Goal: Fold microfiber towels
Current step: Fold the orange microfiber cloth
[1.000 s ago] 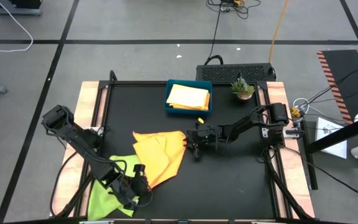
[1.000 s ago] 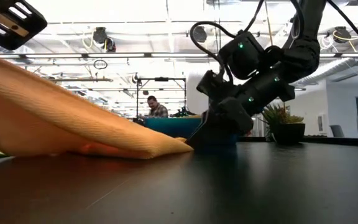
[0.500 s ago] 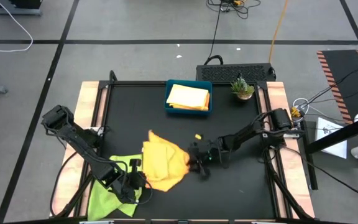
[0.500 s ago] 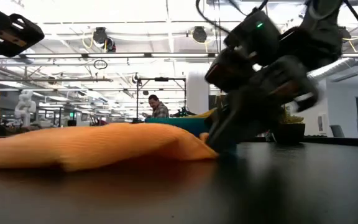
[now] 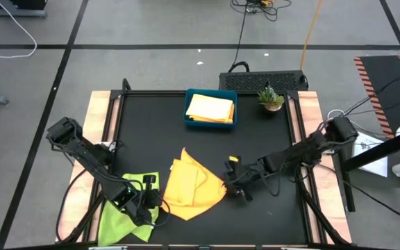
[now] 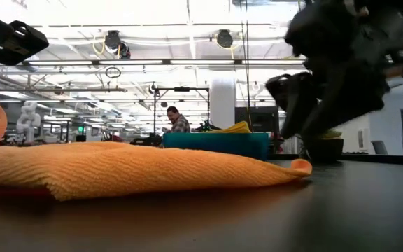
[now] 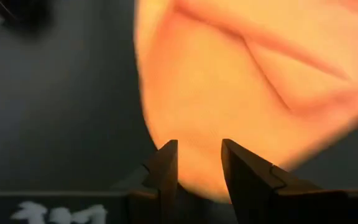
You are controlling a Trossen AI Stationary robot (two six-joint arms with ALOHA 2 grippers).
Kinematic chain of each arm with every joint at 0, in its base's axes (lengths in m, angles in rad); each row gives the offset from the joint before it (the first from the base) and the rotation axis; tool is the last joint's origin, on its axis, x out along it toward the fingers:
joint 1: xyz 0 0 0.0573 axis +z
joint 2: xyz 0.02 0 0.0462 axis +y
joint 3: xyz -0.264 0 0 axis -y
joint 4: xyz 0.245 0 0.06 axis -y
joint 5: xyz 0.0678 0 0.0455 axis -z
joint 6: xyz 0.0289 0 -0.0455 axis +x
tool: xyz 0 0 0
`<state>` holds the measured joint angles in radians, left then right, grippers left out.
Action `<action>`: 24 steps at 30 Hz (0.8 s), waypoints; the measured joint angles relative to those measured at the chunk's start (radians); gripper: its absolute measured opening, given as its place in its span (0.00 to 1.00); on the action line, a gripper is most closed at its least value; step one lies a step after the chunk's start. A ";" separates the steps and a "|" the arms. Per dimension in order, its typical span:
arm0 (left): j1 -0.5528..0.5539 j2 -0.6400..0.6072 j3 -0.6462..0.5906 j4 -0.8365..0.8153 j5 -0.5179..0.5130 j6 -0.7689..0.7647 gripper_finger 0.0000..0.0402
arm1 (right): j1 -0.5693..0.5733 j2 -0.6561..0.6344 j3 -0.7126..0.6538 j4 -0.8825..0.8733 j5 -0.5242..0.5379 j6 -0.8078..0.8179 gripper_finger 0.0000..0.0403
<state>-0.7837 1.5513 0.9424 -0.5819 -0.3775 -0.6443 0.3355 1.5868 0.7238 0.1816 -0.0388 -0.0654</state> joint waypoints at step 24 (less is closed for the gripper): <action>0.039 0.000 0.001 0.008 0.010 -0.008 0.00 | -0.003 0.122 -0.117 0.231 0.004 -0.320 0.42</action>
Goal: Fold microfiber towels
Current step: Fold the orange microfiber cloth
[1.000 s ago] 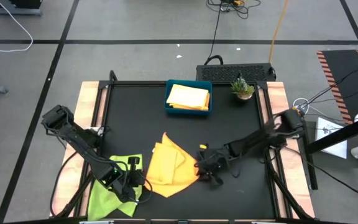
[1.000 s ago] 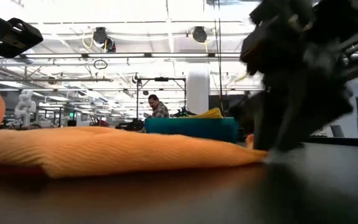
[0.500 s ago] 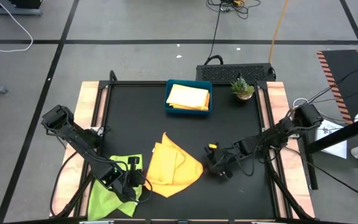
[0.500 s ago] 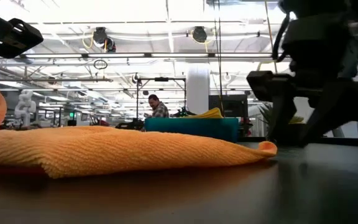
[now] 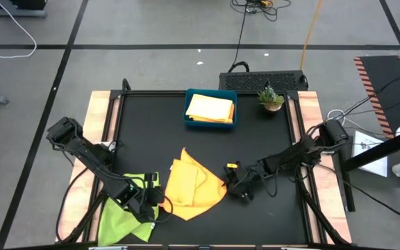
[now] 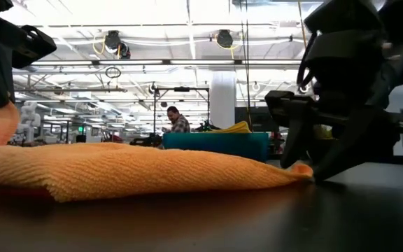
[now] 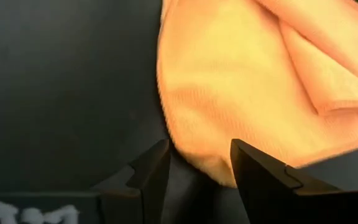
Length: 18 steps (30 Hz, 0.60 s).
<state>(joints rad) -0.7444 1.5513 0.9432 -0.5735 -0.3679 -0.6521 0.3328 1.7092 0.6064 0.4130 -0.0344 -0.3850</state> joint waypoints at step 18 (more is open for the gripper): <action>-0.001 0.000 0.000 0.000 0.026 -0.030 0.00 | -0.011 -0.007 0.000 -0.065 0.020 0.001 0.24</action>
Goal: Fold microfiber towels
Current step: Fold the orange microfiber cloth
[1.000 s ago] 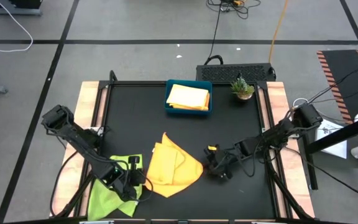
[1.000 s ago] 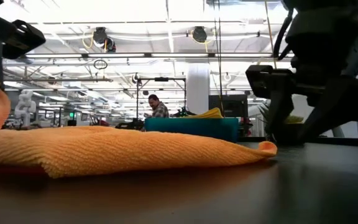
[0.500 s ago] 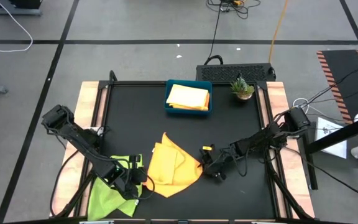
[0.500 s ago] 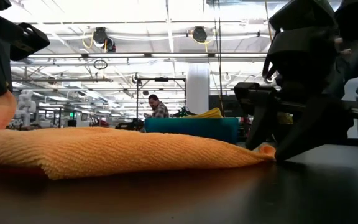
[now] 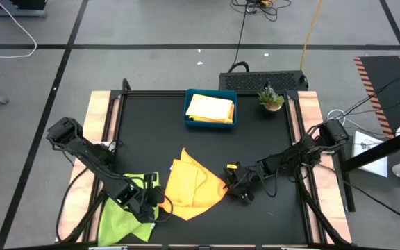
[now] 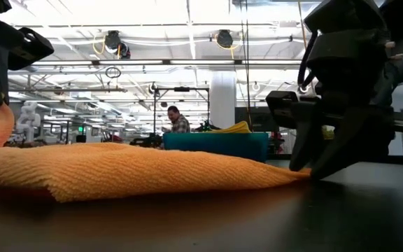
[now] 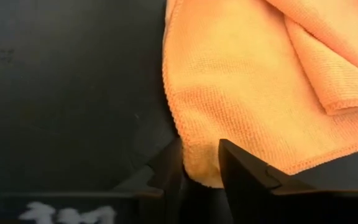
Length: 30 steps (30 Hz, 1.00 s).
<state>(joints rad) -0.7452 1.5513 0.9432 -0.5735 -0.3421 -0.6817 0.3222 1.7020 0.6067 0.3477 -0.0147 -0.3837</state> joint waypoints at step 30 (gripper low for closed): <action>0.000 0.000 0.000 -0.007 0.011 -0.010 0.00 | -0.003 -0.095 -0.004 -0.150 0.075 -0.078 0.32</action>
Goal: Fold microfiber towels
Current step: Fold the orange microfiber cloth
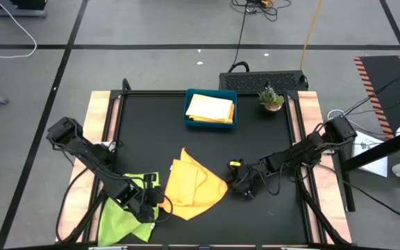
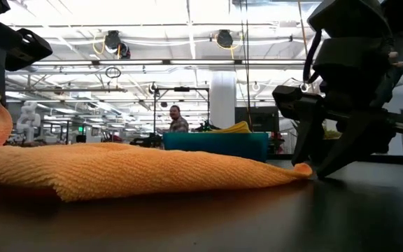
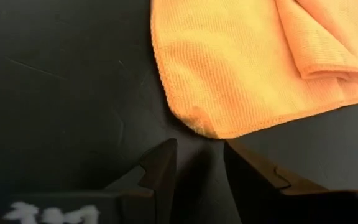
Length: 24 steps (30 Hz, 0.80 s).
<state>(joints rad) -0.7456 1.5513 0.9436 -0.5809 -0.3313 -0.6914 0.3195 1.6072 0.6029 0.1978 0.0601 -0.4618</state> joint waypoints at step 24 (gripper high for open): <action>0.000 0.000 0.000 -0.004 0.006 0.005 0.00 | 0.005 0.133 0.002 0.194 -0.002 0.003 0.11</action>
<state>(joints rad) -0.7452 1.5513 0.9436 -0.5845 -0.3258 -0.6861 0.3248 1.7401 0.6052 0.3922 0.0578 -0.4590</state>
